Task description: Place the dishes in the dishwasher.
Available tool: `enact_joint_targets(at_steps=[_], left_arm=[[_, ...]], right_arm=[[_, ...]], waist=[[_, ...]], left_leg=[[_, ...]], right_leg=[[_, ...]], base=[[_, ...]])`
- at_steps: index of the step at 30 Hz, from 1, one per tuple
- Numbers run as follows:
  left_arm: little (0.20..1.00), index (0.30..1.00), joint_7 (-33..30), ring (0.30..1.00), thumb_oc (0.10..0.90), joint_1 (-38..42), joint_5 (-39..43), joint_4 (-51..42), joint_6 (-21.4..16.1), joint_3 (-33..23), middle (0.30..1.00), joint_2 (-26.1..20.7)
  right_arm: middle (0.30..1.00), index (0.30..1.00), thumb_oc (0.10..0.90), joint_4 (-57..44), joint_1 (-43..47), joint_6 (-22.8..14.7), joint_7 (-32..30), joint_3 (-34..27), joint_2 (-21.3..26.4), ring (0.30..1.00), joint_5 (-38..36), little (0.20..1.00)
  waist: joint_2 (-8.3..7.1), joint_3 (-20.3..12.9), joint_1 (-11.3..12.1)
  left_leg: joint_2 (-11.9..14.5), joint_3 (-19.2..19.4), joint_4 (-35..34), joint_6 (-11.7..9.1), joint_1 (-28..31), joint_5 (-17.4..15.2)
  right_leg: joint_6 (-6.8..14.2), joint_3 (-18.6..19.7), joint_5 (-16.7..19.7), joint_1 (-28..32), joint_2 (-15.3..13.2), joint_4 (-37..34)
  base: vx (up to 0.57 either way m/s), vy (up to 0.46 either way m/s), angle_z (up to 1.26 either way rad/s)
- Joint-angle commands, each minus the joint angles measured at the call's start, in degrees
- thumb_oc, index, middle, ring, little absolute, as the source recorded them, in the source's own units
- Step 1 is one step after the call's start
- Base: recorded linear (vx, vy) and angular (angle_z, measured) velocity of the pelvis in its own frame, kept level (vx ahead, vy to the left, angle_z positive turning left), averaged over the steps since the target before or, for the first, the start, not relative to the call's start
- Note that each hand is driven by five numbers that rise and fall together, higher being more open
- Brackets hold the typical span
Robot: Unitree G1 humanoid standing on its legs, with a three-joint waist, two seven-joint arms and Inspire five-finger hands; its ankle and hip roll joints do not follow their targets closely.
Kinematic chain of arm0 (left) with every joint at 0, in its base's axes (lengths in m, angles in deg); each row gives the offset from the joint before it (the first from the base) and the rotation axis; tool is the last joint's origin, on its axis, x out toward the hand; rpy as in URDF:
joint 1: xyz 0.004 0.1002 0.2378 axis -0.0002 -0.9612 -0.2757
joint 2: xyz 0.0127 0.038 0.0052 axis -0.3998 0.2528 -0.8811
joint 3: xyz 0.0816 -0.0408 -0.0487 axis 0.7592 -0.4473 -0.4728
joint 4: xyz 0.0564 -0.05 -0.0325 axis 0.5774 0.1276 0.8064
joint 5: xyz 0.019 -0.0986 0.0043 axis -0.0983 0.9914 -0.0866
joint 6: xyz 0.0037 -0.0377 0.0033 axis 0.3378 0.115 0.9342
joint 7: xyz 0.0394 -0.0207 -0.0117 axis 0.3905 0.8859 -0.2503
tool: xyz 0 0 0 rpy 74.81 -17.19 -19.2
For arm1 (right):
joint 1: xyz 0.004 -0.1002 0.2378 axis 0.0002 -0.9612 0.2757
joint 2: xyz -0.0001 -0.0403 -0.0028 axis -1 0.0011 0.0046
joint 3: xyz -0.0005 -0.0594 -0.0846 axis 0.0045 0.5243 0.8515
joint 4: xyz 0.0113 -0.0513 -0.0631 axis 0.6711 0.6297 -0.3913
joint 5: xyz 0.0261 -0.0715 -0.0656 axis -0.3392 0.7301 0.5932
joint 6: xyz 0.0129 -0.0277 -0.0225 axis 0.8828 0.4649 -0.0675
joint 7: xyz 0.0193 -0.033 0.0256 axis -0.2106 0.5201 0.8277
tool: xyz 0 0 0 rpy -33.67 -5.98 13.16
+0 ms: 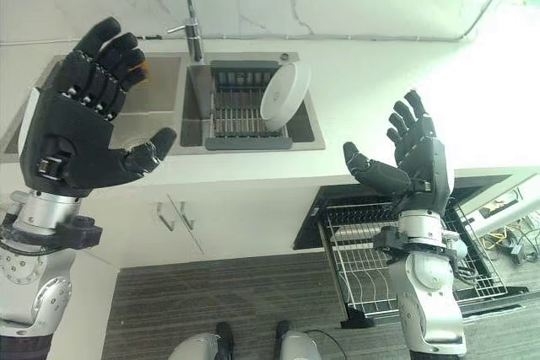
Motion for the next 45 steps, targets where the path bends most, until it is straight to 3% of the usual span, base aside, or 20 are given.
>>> enact_joint_targets(at_steps=[1,6,8,18,25,26,35,39,45], left_arm=[[0.9,0.9,-2.8,0.9,0.8,3.5,-1.0,-5.2,-4.7,0.4,0.9,0.7],[0.9,0.9,-3.7,0.9,0.8,3.7,-0.2,-5.4,-3.8,1.1,0.9,1.6],[0.9,0.9,-3.4,0.9,0.8,2.5,-0.6,-5.3,-4.2,0.7,0.9,2.2],[0.9,0.9,-4.8,0.9,0.8,2.6,-1.0,-4.2,-4.7,1.6,0.9,2.4],[0.9,0.9,-6.2,0.9,0.8,4.5,-1.8,-2.1,-4.8,4.0,0.9,1.2],[0.9,0.9,-6.6,0.9,0.8,4.8,-1.8,-2.0,-4.2,4.2,0.9,1.0],[0.9,0.9,-6.5,0.9,0.8,6.8,-1.2,0.4,-3.7,5.3,0.9,0.5],[0.9,0.9,-6.6,0.9,0.8,7.9,-1.1,1.4,-3.4,5.7,0.9,0.1],[0.9,0.9,-7.3,0.9,0.8,10.8,-0.7,3.2,-2.5,7.5,0.9,-1.0]], right_arm=[[0.9,0.9,0.8,-2.4,7.1,-6.1,1.3,-1.7,3.5,0.9,-1.4,0.9],[0.9,0.9,0.8,-2.2,8.6,-6.0,3.1,-0.5,4.1,0.9,-3.2,0.9],[0.9,0.9,0.8,-2.3,8.3,-5.8,5.2,-0.2,3.0,0.9,-10.0,0.9],[0.9,0.9,0.8,-0.9,11.2,-2.5,8.1,2.4,4.3,0.9,-8.7,0.9],[0.9,0.9,0.8,6.7,16.2,-2.5,7.3,5.6,7.4,0.9,-7.3,0.9],[0.9,0.9,0.8,9.1,17.4,-1.9,7.8,5.6,7.5,0.9,-10.2,0.9],[0.9,0.9,0.8,19.9,23.1,-1.9,3.3,5.9,7.2,0.9,-10.7,0.9],[0.9,0.9,0.8,23.0,25.0,-0.6,4.0,6.2,7.4,0.9,-13.7,0.9],[0.9,0.9,0.8,32.0,30.4,2.2,5.5,7.5,7.9,0.9,-24.0,0.9]], waist=[[0.46,-5.2,-0.6],[0.65,-5.8,0.0],[0.8,-6.0,0.1],[1.25,-6.6,1.0],[0.83,-6.9,2.3],[0.7,-7.1,2.6],[0.08,-7.5,4.2],[0.09,-7.6,4.4],[0.16,-8.0,5.4]], left_leg=[[-2.3,-2.1,-2.4,-1.6,5.6,-6.6],[-1.4,-1.1,-2.4,-2.1,6.7,-6.9],[-1.1,-1.1,-2.4,-2.3,7.2,-7.0],[-0.9,-1.6,-2.4,-3.0,7.7,-7.1],[-1.4,-2.7,-2.4,-3.0,7.9,-7.6],[-1.5,-3.0,-2.4,-2.9,8.0,-7.7],[-1.9,-4.0,-2.4,-2.7,8.6,-8.0],[-2.0,-4.2,-2.4,-2.7,8.8,-8.1],[-2.2,-4.9,-2.4,-2.9,9.0,-8.0]], right_leg=[[4.0,0.1,-2.2,0.9,0.4,-0.2],[3.0,-1.1,-3.9,2.4,1.0,-0.2],[2.6,-1.4,-4.6,3.1,1.3,-0.2],[2.5,-2.2,-5.2,3.7,0.8,-0.2],[2.4,-3.4,-5.6,4.6,0.0,-0.2],[2.4,-3.7,-5.8,4.8,-0.1,-0.2],[2.0,-4.7,-6.3,6.0,-0.4,-0.2],[1.9,-4.9,-6.4,6.4,-0.4,-0.2],[1.8,-5.5,-6.9,7.1,-0.6,-0.2]], base=[[0.15,-0.188,-0.03],[0.09,-0.107,0.02],[0.09,-0.08,0.03],[0.04,-0.013,0.06],[0.05,0.016,0.09],[0.08,0.037,0.17],[0.04,0.01,0.06],[0.0,0.0,0.0],[-0.01,0.018,0.06]])
